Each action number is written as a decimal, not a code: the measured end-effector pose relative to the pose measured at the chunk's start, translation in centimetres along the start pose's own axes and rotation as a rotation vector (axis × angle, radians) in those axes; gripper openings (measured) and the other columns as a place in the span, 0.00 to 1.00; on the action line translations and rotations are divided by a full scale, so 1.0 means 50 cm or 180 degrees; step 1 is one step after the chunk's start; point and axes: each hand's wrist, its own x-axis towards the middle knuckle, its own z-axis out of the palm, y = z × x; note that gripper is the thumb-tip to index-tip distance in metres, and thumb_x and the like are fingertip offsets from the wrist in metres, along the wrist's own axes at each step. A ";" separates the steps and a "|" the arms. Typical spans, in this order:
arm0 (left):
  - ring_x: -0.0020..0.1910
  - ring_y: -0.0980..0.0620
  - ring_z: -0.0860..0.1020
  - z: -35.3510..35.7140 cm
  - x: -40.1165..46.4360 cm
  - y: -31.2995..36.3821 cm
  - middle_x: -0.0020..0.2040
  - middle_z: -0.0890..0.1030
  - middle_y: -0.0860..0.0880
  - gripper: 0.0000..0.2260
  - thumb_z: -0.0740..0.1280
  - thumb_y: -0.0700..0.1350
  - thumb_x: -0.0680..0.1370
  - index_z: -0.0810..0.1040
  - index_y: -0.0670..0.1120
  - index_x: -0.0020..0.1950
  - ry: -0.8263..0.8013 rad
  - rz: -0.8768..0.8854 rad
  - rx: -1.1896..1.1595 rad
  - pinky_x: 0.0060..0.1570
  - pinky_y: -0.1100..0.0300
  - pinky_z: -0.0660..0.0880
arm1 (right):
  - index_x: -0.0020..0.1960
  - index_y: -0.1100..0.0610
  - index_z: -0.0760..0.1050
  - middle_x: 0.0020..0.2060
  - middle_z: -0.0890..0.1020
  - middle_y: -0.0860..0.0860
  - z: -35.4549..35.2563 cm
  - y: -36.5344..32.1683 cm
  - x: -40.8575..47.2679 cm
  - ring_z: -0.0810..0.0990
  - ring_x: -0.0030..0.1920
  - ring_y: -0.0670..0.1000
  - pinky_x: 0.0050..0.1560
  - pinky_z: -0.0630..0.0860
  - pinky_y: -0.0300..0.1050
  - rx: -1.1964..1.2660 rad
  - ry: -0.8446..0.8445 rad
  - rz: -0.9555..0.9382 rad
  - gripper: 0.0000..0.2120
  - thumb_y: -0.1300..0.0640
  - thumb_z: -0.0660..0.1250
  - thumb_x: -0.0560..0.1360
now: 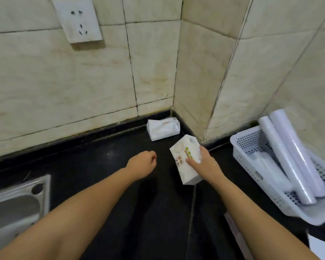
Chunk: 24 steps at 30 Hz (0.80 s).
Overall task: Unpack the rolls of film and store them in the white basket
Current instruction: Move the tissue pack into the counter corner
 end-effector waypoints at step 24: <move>0.50 0.44 0.77 -0.115 0.288 -0.143 0.59 0.75 0.41 0.13 0.60 0.44 0.79 0.79 0.38 0.55 0.1900 -0.0269 -0.0849 0.47 0.58 0.71 | 0.74 0.39 0.33 0.69 0.68 0.54 0.171 -0.152 0.245 0.73 0.62 0.60 0.47 0.79 0.59 0.2381 -0.0156 0.1280 0.32 0.40 0.51 0.79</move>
